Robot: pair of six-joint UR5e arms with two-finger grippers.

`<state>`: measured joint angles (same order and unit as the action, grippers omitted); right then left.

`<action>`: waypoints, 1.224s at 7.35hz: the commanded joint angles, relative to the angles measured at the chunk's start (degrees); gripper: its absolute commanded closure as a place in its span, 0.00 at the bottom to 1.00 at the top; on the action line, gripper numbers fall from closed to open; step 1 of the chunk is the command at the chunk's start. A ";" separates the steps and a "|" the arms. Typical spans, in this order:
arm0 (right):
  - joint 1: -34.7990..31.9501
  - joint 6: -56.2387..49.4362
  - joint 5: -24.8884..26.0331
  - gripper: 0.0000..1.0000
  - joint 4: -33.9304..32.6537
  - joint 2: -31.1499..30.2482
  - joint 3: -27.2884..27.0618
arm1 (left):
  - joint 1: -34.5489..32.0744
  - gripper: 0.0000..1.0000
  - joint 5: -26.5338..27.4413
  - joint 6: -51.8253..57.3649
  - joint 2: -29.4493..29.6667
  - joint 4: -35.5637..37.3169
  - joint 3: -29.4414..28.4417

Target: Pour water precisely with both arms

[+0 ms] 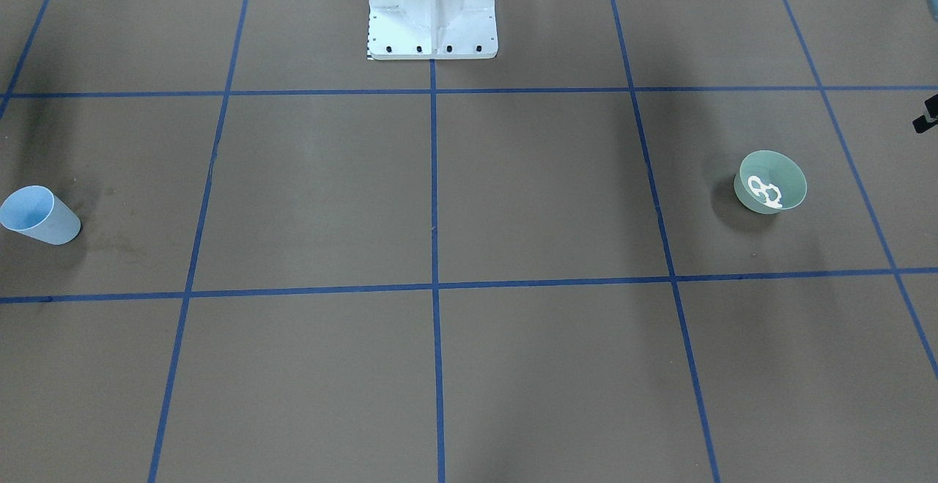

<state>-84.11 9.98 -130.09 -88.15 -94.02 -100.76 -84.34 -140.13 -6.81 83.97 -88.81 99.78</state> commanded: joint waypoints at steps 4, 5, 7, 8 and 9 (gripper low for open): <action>1.67 0.04 -0.69 0.01 -4.62 3.47 0.21 | -6.00 0.00 0.03 -0.75 0.23 -0.23 2.16; 1.50 -0.57 -0.60 0.01 -9.54 5.75 -0.05 | -6.01 0.00 4.04 -0.31 -0.82 -0.75 2.87; 1.15 -0.57 -0.51 0.01 -9.50 5.34 -0.40 | -5.66 0.00 4.60 -0.22 -1.18 -1.02 3.75; 1.06 -0.57 -0.60 0.01 -9.41 5.60 -0.49 | -5.57 0.00 5.21 -0.31 -1.35 -0.93 4.10; 0.80 -0.57 -0.51 0.01 -9.41 5.60 -0.75 | -5.57 0.00 5.22 -0.22 -1.35 -0.93 3.84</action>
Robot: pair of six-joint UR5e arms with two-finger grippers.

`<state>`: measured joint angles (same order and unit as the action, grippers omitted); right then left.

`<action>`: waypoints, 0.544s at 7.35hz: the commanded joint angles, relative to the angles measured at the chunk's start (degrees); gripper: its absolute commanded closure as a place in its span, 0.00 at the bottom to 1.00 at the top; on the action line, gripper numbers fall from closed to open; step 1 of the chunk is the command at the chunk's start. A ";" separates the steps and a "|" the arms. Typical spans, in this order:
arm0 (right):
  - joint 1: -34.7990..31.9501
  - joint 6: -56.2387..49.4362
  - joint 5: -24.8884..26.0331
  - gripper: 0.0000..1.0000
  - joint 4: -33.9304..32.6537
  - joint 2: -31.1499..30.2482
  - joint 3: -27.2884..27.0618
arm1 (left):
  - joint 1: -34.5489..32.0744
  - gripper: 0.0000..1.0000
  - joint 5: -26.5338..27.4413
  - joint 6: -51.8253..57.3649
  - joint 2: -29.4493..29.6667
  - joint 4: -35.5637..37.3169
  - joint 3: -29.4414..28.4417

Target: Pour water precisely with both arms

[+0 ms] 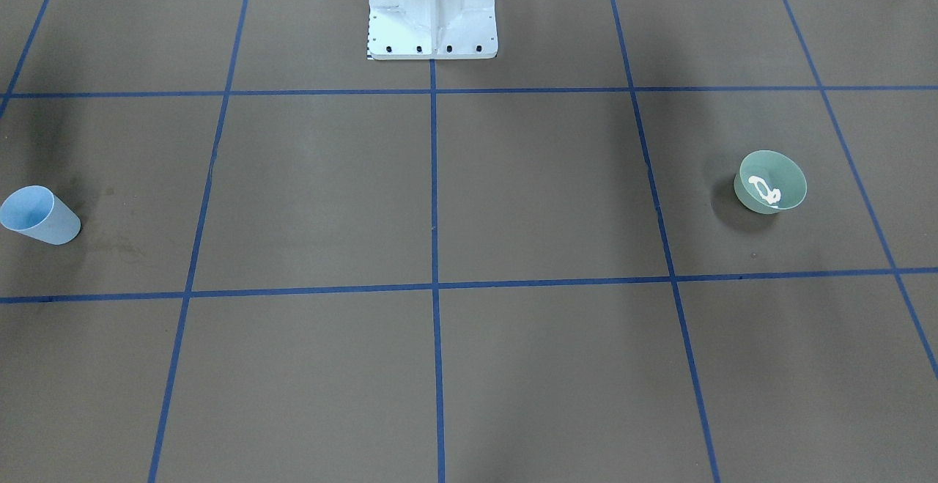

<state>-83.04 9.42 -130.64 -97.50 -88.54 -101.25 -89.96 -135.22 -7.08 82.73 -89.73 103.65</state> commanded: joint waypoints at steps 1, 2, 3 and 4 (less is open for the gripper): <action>-0.28 -0.01 0.03 0.01 -0.06 0.03 -0.44 | 0.04 0.00 0.31 0.05 -0.11 -0.09 0.24; -0.28 -0.01 0.12 0.01 -0.06 0.12 -0.53 | 0.04 0.00 0.48 0.14 -0.20 -0.88 0.24; -0.28 -0.01 0.21 0.01 -0.06 0.12 -0.44 | 0.04 0.00 3.18 0.40 -0.28 -1.58 0.33; -0.28 -0.01 0.12 0.01 -0.06 0.12 -0.44 | 0.04 0.00 4.25 3.36 -1.68 -3.85 0.33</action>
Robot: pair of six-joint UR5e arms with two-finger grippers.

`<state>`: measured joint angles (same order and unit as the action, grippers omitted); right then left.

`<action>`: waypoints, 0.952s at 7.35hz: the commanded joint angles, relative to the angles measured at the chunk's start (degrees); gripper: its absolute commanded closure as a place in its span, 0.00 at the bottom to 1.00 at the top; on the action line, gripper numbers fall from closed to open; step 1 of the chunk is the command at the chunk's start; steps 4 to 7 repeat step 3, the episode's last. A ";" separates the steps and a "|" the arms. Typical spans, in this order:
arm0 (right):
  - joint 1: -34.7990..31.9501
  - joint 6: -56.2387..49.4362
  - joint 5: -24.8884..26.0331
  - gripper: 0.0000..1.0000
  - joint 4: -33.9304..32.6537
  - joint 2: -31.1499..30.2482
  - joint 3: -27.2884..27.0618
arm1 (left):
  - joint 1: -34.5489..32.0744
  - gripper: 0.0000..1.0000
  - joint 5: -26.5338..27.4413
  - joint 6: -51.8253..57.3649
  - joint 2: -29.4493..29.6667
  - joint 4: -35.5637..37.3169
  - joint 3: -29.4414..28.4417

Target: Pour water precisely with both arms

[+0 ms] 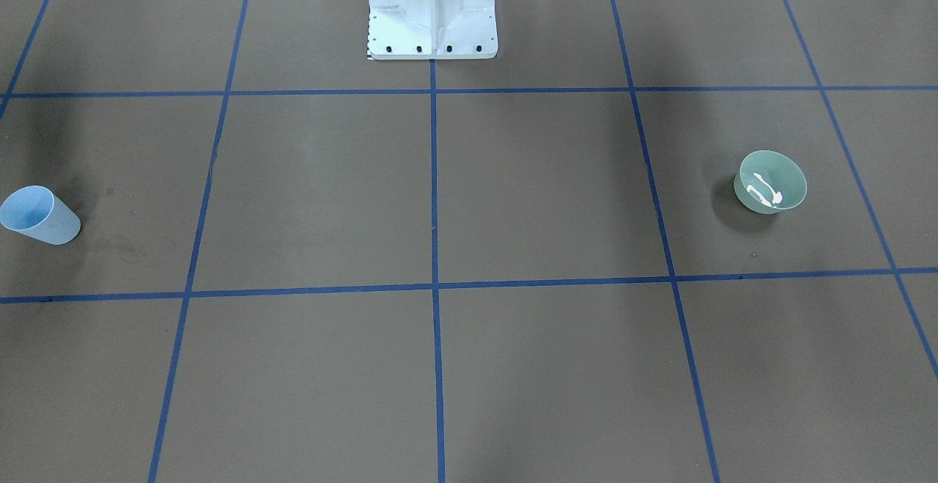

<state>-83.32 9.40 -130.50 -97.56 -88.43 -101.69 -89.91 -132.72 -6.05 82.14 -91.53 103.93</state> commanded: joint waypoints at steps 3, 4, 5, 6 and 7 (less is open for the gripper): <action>0.00 -0.17 -0.28 0.01 0.00 0.01 0.00 | 0.00 0.00 1.59 2.01 -1.02 -2.07 0.05; 0.00 -0.17 -0.28 0.01 0.00 0.01 0.00 | 0.00 0.00 1.59 2.01 -1.02 -2.07 0.05; 0.00 -0.17 -0.28 0.01 0.00 0.01 0.00 | 0.00 0.00 1.59 2.01 -1.02 -2.07 0.05; 0.00 -0.17 -0.28 0.01 0.00 0.01 0.00 | 0.00 0.00 1.59 2.01 -1.02 -2.07 0.05; 0.00 -0.17 -0.28 0.01 0.00 0.01 0.00 | 0.00 0.00 1.59 2.01 -1.02 -2.07 0.05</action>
